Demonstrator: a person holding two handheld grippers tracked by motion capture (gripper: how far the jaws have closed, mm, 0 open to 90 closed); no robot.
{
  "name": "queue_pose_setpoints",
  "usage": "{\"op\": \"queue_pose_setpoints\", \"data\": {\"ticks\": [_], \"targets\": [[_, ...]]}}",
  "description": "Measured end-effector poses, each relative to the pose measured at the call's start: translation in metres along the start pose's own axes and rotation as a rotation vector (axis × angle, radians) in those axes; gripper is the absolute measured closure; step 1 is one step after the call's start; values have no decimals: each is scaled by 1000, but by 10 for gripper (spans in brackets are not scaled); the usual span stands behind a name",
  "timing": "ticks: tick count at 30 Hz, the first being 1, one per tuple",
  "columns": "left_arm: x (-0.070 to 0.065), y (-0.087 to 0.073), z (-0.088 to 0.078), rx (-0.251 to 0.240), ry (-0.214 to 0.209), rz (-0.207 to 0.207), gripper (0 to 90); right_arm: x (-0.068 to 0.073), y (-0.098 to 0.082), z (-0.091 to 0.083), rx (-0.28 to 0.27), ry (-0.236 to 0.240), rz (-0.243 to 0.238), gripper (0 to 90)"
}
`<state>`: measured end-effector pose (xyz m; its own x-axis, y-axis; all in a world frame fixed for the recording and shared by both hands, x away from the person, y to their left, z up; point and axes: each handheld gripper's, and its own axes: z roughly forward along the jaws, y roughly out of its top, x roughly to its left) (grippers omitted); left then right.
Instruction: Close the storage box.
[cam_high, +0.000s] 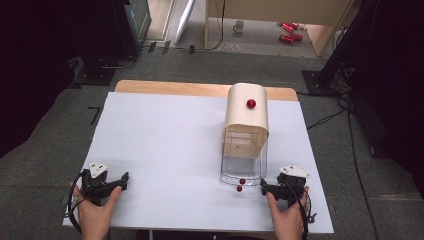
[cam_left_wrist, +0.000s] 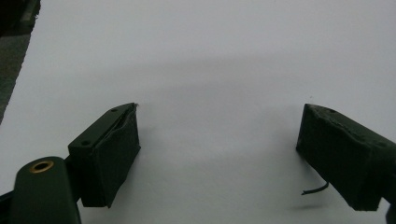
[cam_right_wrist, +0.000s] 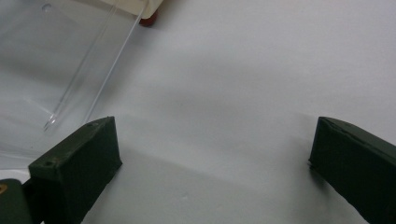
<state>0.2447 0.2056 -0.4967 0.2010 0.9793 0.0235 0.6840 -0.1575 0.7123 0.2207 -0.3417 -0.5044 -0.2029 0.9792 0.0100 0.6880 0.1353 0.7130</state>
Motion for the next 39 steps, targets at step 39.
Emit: {"op": "queue_pose_setpoints", "data": {"ticks": [39], "targets": [[0,0,0,-1,1,0,133,15,-7,-29,-31,-10,52,137]]}}
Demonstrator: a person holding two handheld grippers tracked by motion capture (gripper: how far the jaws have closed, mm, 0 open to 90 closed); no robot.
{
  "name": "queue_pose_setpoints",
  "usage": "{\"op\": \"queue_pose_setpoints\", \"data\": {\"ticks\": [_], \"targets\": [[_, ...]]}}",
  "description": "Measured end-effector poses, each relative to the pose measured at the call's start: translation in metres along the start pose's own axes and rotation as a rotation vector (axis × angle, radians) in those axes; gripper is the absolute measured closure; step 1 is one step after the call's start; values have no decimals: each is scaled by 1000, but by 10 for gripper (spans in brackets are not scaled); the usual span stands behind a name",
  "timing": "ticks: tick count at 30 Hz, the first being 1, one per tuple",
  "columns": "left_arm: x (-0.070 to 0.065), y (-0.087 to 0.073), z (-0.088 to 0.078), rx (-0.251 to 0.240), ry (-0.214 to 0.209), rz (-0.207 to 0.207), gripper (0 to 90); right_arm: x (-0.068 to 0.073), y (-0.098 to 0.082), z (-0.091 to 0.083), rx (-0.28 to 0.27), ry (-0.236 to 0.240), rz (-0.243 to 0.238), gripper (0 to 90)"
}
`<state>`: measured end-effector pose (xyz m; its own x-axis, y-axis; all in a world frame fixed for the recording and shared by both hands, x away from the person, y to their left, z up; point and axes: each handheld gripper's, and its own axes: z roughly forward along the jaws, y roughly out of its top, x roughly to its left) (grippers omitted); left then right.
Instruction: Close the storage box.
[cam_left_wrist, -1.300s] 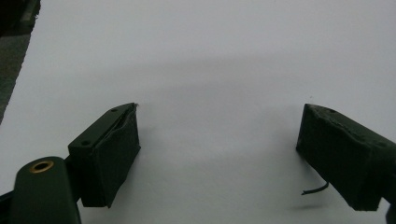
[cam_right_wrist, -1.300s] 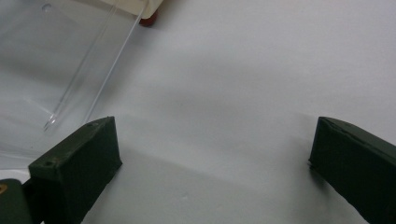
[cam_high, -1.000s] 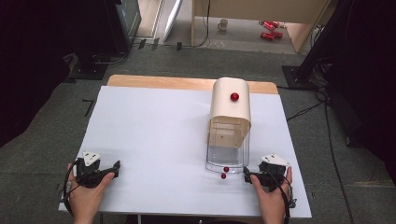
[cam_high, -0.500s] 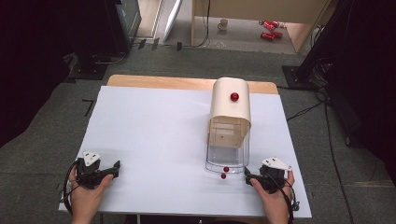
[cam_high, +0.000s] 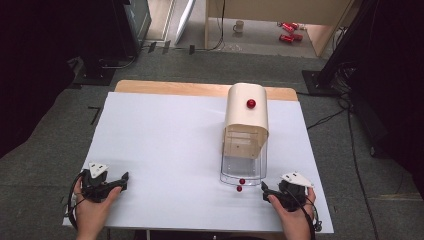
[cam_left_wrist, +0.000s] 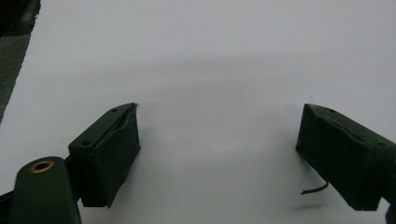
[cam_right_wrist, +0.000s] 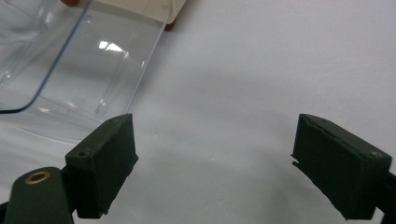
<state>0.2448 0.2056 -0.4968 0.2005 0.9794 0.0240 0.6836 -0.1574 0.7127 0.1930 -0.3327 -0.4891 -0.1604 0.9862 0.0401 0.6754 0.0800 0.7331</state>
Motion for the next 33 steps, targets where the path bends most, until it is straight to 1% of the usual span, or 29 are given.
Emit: {"op": "queue_pose_setpoints", "data": {"ticks": [2,3,5,6,10,12,18,21,26,27,30,33], "targets": [[0,0,0,0,0,0,133,1,1,-3,-7,-1,8,137],[0,0,0,2,0,2,133,3,2,-6,-17,-5,7,141],[0,0,0,2,0,2,133,4,3,-7,-20,-3,6,140],[0,0,0,2,0,2,133,5,4,-11,-26,0,8,142],[0,0,0,2,0,2,133,8,6,-15,-33,4,8,142],[0,0,0,2,0,2,133,9,7,-20,-41,-5,-4,144],[0,0,0,0,1,1,133,13,9,-27,-49,2,0,144],[0,0,0,0,1,0,133,16,11,-33,-61,15,0,148],[0,0,0,2,1,3,133,20,13,-38,-71,24,0,153],[0,0,0,0,1,1,133,23,14,-41,-76,36,1,157],[0,0,0,2,1,3,133,25,14,-43,-84,48,-1,159],[0,0,0,0,0,0,133,31,16,-47,-92,67,-2,162]]}}
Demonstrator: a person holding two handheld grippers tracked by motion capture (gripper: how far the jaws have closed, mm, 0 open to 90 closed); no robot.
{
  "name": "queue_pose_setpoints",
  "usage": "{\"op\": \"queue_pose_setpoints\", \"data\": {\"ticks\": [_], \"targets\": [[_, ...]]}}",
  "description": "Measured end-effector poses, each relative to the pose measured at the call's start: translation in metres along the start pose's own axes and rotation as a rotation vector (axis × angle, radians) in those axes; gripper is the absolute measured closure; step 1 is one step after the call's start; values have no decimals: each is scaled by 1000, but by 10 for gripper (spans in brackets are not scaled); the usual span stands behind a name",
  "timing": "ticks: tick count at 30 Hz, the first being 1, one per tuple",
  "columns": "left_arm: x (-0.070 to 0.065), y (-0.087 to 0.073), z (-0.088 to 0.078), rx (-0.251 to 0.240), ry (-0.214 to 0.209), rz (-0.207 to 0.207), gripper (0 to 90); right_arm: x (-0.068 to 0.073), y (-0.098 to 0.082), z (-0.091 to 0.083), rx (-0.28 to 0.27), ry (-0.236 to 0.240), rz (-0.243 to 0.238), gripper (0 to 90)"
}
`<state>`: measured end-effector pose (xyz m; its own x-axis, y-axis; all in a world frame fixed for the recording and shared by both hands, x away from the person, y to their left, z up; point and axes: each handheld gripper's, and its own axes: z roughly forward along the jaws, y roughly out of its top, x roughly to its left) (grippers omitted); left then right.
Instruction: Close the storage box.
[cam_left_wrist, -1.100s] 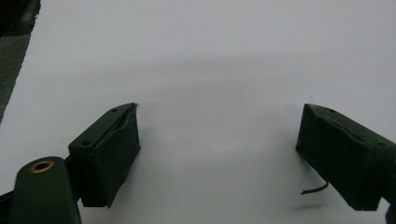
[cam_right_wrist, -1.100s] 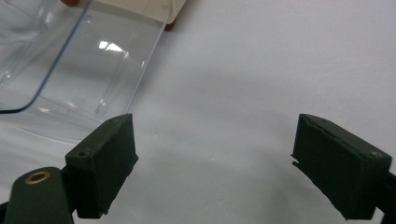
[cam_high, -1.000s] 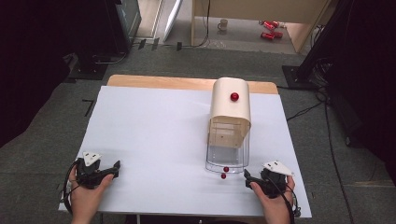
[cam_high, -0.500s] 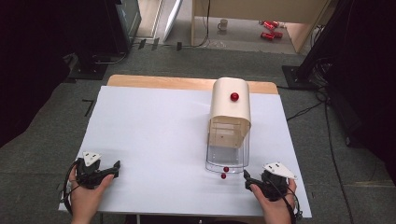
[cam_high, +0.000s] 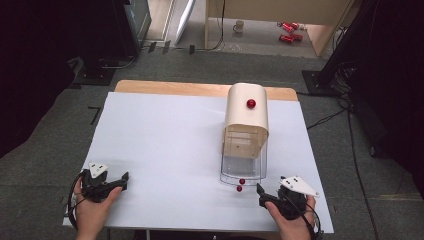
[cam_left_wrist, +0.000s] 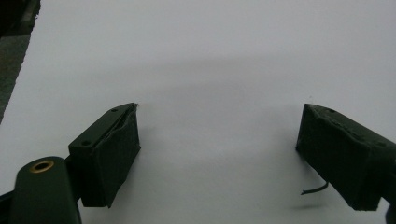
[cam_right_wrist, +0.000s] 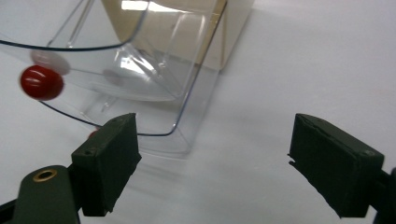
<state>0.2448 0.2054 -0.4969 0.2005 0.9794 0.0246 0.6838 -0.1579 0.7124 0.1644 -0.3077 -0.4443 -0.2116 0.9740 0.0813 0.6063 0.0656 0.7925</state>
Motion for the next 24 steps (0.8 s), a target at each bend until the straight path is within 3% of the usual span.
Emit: {"op": "queue_pose_setpoints", "data": {"ticks": [10,13,24], "targets": [[0,0,0,1,0,2,133,12,2,-3,-14,41,-12,217],[0,0,0,1,0,3,133,18,2,-4,-16,57,-14,293],[0,0,0,0,1,2,134,31,2,-3,-30,72,-26,362]]}}
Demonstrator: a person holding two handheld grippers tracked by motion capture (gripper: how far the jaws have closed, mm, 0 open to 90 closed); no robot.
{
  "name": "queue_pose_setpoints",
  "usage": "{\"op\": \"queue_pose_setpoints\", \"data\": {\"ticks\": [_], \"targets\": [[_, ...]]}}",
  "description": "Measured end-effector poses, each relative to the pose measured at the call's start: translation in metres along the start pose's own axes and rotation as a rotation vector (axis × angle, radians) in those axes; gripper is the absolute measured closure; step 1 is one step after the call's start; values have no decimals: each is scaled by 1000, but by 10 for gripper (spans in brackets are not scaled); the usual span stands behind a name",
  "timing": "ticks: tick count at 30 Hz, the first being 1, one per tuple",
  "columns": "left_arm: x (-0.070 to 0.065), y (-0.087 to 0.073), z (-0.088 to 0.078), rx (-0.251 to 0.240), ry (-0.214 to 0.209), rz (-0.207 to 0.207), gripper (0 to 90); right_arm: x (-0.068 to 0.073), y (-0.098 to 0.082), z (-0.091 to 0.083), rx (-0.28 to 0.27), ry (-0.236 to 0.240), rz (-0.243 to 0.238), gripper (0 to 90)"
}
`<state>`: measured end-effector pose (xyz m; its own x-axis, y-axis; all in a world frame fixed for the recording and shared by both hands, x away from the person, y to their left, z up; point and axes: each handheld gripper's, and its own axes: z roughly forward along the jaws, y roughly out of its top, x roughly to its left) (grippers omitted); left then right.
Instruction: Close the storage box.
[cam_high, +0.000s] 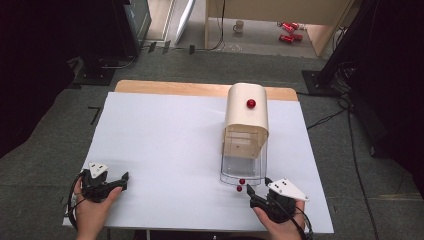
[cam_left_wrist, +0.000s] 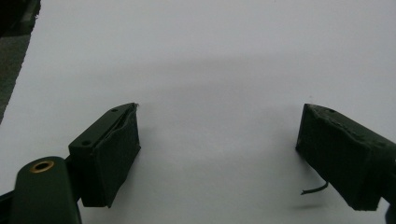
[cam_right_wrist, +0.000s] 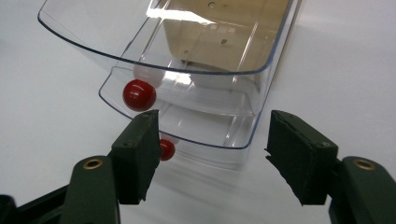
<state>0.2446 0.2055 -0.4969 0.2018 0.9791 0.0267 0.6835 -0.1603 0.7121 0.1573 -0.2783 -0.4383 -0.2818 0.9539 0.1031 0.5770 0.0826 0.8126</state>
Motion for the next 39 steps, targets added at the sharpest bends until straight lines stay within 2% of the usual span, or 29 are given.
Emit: {"op": "queue_pose_setpoints", "data": {"ticks": [3,8,15,20,35,39], "targets": [[0,0,0,-1,0,0,135,4,0,2,-2,-13,-5,386],[0,0,0,-2,0,0,136,11,-1,3,-16,-66,-17,421],[0,0,0,-2,-1,-1,137,14,-1,3,-32,-99,1,456],[0,0,0,-1,-2,-1,137,17,1,-1,-59,-102,19,459],[0,0,0,-2,-4,-3,138,25,-4,-1,-52,-91,41,484],[0,0,0,-3,-3,-3,138,25,-6,-1,-44,-95,64,466]]}}
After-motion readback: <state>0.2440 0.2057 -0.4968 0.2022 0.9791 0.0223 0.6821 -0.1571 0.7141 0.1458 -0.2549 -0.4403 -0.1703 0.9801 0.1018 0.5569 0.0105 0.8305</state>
